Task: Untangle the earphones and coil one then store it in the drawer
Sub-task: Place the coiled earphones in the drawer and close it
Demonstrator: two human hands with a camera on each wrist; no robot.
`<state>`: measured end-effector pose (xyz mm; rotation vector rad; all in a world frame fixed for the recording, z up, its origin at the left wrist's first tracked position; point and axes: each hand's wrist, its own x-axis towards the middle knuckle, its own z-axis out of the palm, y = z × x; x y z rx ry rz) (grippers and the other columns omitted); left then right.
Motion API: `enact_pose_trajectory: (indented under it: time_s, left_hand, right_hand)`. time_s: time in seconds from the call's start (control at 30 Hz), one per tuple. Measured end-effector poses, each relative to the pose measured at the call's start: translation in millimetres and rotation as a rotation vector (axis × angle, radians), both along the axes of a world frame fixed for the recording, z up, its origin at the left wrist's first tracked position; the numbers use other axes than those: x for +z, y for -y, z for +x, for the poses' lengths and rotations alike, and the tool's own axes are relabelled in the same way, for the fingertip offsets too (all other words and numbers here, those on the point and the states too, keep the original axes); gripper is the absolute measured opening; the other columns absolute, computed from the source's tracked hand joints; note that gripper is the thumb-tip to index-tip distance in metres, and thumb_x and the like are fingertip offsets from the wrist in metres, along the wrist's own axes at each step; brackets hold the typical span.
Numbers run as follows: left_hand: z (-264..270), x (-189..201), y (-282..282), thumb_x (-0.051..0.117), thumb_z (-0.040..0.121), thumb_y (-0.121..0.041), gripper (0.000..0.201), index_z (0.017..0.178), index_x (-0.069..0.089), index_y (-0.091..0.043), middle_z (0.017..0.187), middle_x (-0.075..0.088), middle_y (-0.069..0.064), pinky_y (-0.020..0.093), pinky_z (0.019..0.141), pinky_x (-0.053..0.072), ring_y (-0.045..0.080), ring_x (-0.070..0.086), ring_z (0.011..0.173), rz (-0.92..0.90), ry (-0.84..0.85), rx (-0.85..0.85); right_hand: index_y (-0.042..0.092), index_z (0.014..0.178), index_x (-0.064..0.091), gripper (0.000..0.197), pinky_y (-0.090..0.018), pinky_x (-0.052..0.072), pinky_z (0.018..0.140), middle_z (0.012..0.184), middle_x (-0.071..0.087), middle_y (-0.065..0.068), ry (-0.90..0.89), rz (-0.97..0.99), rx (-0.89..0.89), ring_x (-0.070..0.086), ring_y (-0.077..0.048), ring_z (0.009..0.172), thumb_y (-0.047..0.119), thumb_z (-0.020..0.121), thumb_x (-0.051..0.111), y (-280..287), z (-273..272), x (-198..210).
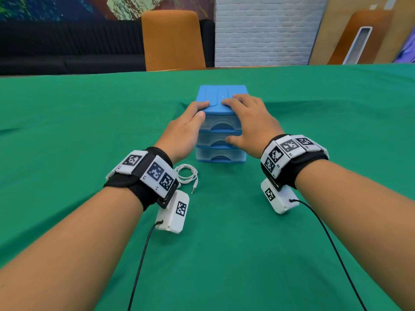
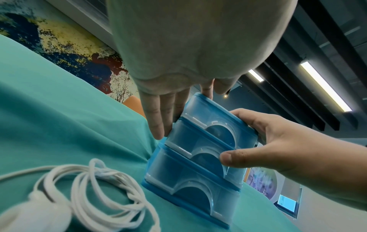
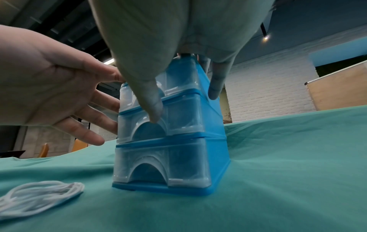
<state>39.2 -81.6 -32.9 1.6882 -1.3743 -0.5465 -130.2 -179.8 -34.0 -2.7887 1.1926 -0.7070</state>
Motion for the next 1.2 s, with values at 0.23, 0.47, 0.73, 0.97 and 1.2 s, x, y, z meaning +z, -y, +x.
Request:
enact_pose_trajectory:
  time_s: [0.23, 0.47, 0.73, 0.97, 1.2]
  left_hand:
    - [0.7, 6.9, -4.9, 0.026, 0.104, -0.050, 0.035, 0.136, 0.040, -0.055, 0.141, 0.051, -0.004, 0.053, 0.107, 0.040, 0.031, 0.054, 0.122, 0.073, -0.006, -0.070]
    - [11.7, 5.0, -17.2, 0.037, 0.099, -0.050, 0.044, 0.143, 0.039, -0.047, 0.128, 0.059, -0.003, 0.049, 0.105, 0.044, 0.027, 0.061, 0.115, 0.033, -0.031, -0.074]
    - [16.8, -9.1, -29.4, 0.052, 0.100, -0.031, 0.048, 0.146, 0.041, -0.042, 0.106, 0.065, -0.008, 0.046, 0.102, 0.049, 0.021, 0.066, 0.107, -0.008, -0.090, -0.027]
    - [18.4, -15.0, -30.1, 0.051, 0.102, -0.033, 0.042, 0.143, 0.048, -0.036, 0.102, 0.064, -0.005, 0.046, 0.099, 0.050, 0.022, 0.065, 0.106, 0.009, -0.082, -0.016]
    - [19.5, -17.6, -28.6, 0.049, 0.102, -0.027, 0.024, 0.124, 0.058, -0.025, 0.111, 0.064, 0.004, 0.035, 0.076, 0.048, 0.019, 0.064, 0.087, 0.034, -0.252, 0.077]
  right_hand:
    - [0.031, 0.145, 0.038, 0.071, -0.047, 0.033, 0.100, 0.149, 0.035, 0.002, -0.113, -0.066, -0.054, 0.030, -0.024, 0.139, 0.043, 0.082, 0.068, -21.3, 1.2, 16.1]
    - [0.020, 0.113, 0.067, 0.028, -0.038, 0.050, 0.087, 0.103, 0.067, -0.001, -0.259, 0.074, 0.370, 0.061, -0.024, 0.097, 0.013, 0.087, 0.058, -67.8, 12.7, 12.1]
    - [0.018, 0.137, 0.054, 0.042, -0.043, 0.044, 0.092, 0.134, 0.051, -0.009, -0.701, 0.090, 0.300, 0.051, -0.030, 0.126, 0.007, 0.096, 0.050, -80.5, 58.4, -3.8]
    - [0.023, 0.112, 0.061, 0.017, -0.039, 0.034, 0.077, 0.132, 0.044, -0.007, -0.741, -0.070, 0.377, 0.042, -0.029, 0.116, 0.022, 0.098, 0.052, -73.1, 57.8, -12.7]
    - [0.017, 0.112, 0.060, 0.021, -0.050, 0.043, 0.094, 0.121, 0.047, -0.006, -0.448, 0.056, 0.477, 0.044, -0.029, 0.110, 0.032, 0.099, 0.054, -66.9, 20.3, 9.0]
